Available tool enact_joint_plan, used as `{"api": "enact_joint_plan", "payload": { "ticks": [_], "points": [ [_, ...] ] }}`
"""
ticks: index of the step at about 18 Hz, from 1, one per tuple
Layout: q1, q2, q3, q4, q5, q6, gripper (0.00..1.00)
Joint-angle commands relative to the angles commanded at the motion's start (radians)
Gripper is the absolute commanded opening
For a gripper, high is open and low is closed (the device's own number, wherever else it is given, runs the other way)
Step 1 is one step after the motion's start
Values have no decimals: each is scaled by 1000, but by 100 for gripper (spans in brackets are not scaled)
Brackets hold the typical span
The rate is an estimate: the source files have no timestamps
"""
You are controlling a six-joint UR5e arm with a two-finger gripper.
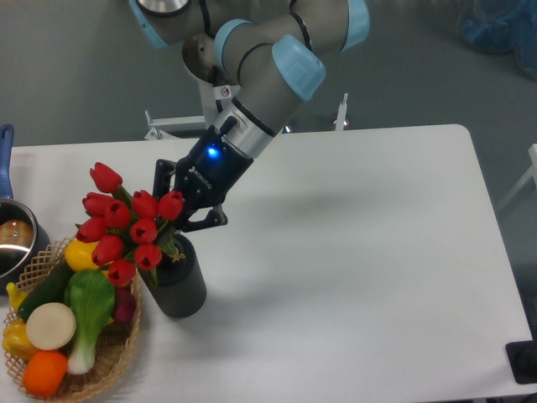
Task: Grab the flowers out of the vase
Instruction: 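Lift the gripped tulips straight up out of the grey vase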
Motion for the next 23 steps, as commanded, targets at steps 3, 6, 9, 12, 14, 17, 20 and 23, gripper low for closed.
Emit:
{"api": "enact_joint_plan", "payload": {
  "ticks": [3,6,9,12,14,17,20,23],
  "points": [
    [5,5,6,-2,-35,-34,0],
    [8,5,18,-2,-38,-57,0],
    [12,6,37,-2,-38,-95,0],
    [14,6,61,-2,-45,-149,0],
    [24,6,77,-2,-69,-175,0],
    [43,8,86,-2,-107,-205,0],
    [49,9,103,-2,-115,-251,0],
    [52,8,120,-2,-115,-282,0]
  ]
}}
